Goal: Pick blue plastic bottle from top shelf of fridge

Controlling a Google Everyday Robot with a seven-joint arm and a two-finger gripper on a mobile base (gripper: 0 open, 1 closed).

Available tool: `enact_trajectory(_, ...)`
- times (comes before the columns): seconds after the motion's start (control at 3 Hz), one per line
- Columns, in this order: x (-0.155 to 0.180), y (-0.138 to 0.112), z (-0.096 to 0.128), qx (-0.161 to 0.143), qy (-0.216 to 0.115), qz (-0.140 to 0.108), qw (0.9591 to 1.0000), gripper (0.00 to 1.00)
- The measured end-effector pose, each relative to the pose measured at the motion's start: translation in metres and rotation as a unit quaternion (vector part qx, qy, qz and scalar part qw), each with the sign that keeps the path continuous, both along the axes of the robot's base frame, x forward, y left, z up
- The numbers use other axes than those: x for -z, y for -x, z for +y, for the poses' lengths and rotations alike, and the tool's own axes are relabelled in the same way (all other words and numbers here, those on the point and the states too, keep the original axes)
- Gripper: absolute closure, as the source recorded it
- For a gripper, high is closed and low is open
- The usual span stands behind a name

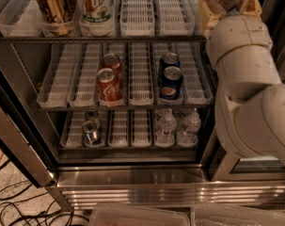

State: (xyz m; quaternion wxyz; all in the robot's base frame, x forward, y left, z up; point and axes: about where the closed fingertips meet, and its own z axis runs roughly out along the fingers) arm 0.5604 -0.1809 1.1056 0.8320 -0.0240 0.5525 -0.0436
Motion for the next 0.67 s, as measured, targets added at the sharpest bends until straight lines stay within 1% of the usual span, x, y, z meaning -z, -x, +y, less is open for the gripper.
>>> enact_trajectory(0.33,0.002,0.022,-0.003,-0.025,0.008,-0.003,0.9997,1.00)
enact_trajectory(0.67,0.003,0.040,-0.005,-0.053,0.017,-0.004,0.9985,1.00)
